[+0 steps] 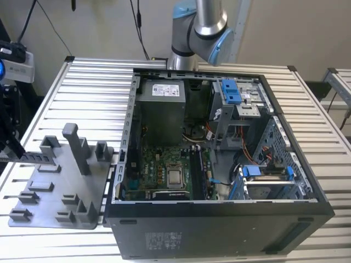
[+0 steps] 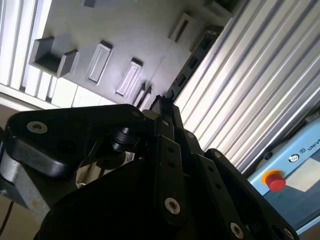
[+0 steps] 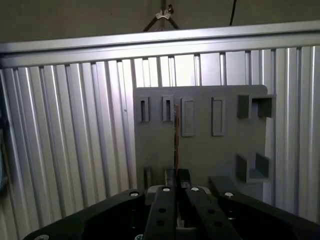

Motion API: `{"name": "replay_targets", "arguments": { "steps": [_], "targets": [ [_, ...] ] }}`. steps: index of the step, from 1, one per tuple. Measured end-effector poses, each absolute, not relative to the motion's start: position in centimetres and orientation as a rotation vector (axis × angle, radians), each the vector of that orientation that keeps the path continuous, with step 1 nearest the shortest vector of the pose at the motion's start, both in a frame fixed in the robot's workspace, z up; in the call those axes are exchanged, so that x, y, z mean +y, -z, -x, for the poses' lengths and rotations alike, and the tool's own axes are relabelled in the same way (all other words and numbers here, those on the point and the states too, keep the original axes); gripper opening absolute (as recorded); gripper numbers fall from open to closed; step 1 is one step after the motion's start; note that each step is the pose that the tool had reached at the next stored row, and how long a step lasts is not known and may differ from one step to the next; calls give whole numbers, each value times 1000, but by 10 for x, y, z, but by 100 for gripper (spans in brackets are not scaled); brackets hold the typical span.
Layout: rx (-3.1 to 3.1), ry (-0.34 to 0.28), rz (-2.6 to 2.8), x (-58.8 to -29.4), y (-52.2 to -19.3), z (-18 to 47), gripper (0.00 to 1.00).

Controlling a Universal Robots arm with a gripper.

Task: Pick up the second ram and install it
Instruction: 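Pick up the second ram and move it above second insertion slot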

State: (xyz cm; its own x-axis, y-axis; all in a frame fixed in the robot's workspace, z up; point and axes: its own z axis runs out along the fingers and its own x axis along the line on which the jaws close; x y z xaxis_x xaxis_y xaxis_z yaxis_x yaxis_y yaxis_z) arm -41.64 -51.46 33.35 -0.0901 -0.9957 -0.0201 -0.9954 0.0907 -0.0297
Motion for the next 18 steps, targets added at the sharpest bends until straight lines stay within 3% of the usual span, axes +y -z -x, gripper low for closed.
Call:
{"name": "replay_targets", "arguments": {
  "steps": [18],
  "targets": [
    [2294,13,2095,-514,-379,416,14]
  ]
}}
